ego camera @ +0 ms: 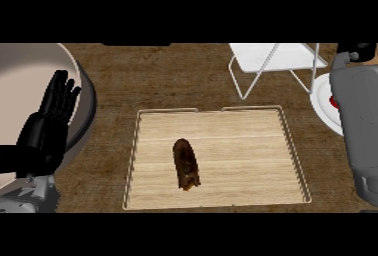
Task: Pick the cupcake from the tray and place it in the tiered shelf
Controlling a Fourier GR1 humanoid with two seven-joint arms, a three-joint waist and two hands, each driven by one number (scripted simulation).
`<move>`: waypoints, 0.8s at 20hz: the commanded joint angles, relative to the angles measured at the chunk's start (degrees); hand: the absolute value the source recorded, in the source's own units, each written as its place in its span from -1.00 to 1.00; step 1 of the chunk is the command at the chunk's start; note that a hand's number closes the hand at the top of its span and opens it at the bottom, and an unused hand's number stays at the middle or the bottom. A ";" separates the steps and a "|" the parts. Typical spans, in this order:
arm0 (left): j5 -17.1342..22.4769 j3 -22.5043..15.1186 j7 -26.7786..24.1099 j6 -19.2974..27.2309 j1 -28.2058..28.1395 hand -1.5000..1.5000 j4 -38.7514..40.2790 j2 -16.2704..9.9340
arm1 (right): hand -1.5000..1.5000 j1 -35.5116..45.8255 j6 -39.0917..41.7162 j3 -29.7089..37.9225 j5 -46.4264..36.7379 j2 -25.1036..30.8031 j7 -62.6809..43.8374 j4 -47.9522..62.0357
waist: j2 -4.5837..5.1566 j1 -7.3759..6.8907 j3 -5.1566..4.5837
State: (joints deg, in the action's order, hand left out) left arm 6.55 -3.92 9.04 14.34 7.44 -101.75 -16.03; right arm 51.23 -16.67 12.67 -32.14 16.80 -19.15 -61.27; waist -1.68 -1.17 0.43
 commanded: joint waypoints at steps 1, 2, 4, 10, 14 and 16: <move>0.67 2.04 1.26 -0.42 -2.09 0.00 3.69 -0.68 | -1.00 3.55 -2.11 3.05 3.38 -1.78 1.31 4.47 | 2.10 -0.33 -0.41; -1.44 0.19 1.39 1.29 -1.47 0.00 3.76 0.87 | -1.00 3.59 -1.96 4.22 4.82 -1.02 3.67 4.97 | 2.13 -0.12 -0.39; -3.23 -0.74 0.16 1.92 -2.61 0.00 4.24 1.59 | -1.00 3.05 -2.18 5.10 4.75 0.75 2.91 3.66 | 1.90 0.44 -0.41; 0.86 2.98 -0.34 -1.74 -7.09 0.00 1.77 -0.90 | -1.00 1.91 0.37 9.13 6.13 7.44 -6.54 -1.79 | 1.33 1.35 -0.48; -0.44 3.55 1.65 -0.35 -3.54 0.00 3.19 -0.69 | -1.00 -1.68 1.84 13.18 9.20 10.97 -8.18 -4.16 | 1.53 1.91 -0.44; -0.08 3.53 0.19 -0.93 -6.30 0.00 2.05 -0.42 | -1.00 -8.53 5.52 15.14 12.53 12.16 -7.42 -9.14 | 1.22 2.68 -0.43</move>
State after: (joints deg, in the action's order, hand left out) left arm 5.97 -1.76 9.71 14.16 5.99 -103.11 -16.15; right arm 48.81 -14.58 24.39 -23.24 25.89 -25.92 -66.09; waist -1.02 0.84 0.84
